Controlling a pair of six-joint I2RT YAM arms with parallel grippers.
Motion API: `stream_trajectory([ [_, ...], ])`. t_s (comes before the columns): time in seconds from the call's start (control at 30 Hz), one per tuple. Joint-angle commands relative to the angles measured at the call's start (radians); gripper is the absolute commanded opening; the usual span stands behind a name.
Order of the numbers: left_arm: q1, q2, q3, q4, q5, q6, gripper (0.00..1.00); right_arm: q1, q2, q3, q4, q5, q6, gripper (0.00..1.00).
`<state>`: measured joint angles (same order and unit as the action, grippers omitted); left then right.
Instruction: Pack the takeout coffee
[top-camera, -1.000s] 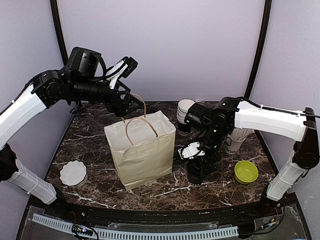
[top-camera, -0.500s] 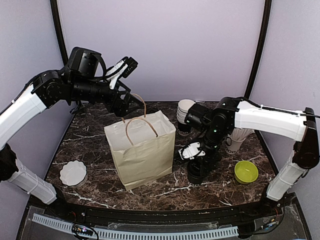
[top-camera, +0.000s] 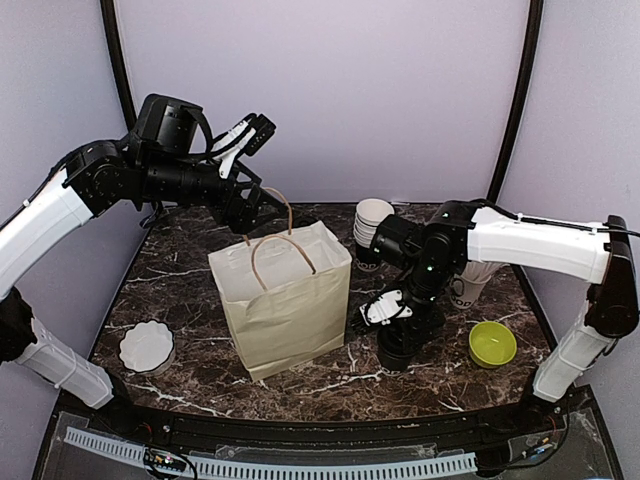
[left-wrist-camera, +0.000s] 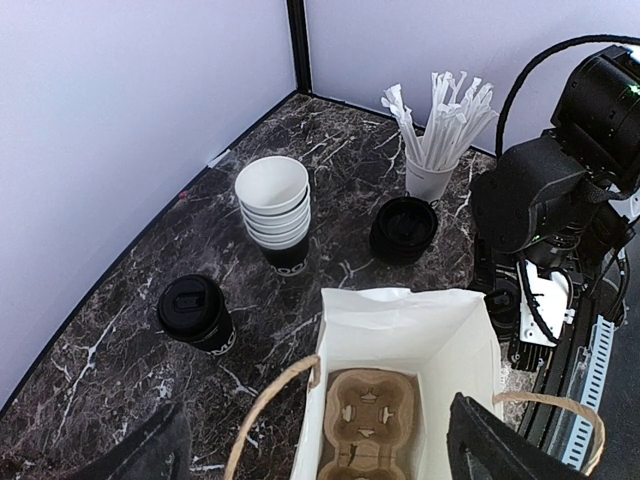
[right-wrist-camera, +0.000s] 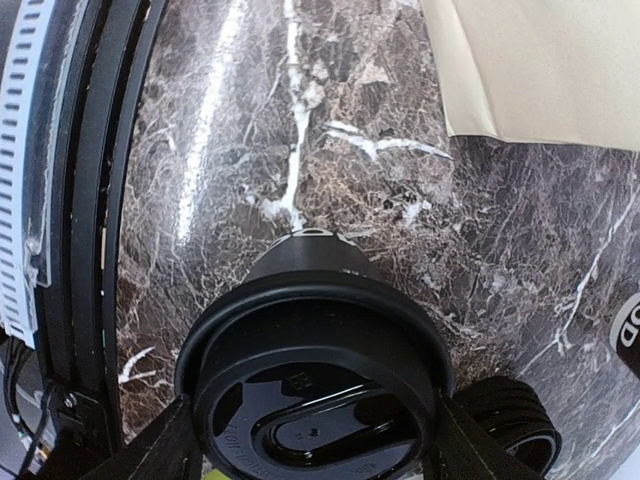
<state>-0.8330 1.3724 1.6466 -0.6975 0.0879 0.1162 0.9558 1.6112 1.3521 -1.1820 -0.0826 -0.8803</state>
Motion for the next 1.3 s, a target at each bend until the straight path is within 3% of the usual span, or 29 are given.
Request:
stream_trajectory([
  [0.0, 0.006, -0.026, -0.012, 0.000, -0.003, 0.005, 0.91, 0.000, -0.016, 0.001, 0.019, 0.022, 0.013, 0.66],
  [0.3, 0.005, -0.025, 0.103, -0.061, -0.040, -0.013, 0.91, -0.011, -0.055, 0.105, -0.049, 0.012, -0.001, 0.56],
  [0.53, 0.007, -0.081, 0.119, -0.120, -0.074, -0.076, 0.91, -0.089, -0.049, 0.331, -0.137, -0.021, -0.032, 0.56],
  [0.73, 0.007, -0.128, 0.060, -0.198, -0.123, -0.113, 0.91, -0.166, -0.051, 0.502, -0.146, 0.009, -0.040, 0.55],
  [0.97, 0.006, -0.139, -0.039, -0.241, -0.173, -0.157, 0.92, -0.209, -0.075, 0.616, -0.031, 0.097, -0.023, 0.56],
  [1.1, 0.007, -0.109, -0.072, -0.242, -0.194, -0.156, 0.89, -0.207, -0.060, 0.753, 0.040, 0.090, -0.004, 0.57],
  [1.27, 0.006, -0.054, -0.075, -0.256, -0.187, -0.139, 0.77, -0.197, -0.022, 0.913, 0.052, -0.089, 0.052, 0.58],
])
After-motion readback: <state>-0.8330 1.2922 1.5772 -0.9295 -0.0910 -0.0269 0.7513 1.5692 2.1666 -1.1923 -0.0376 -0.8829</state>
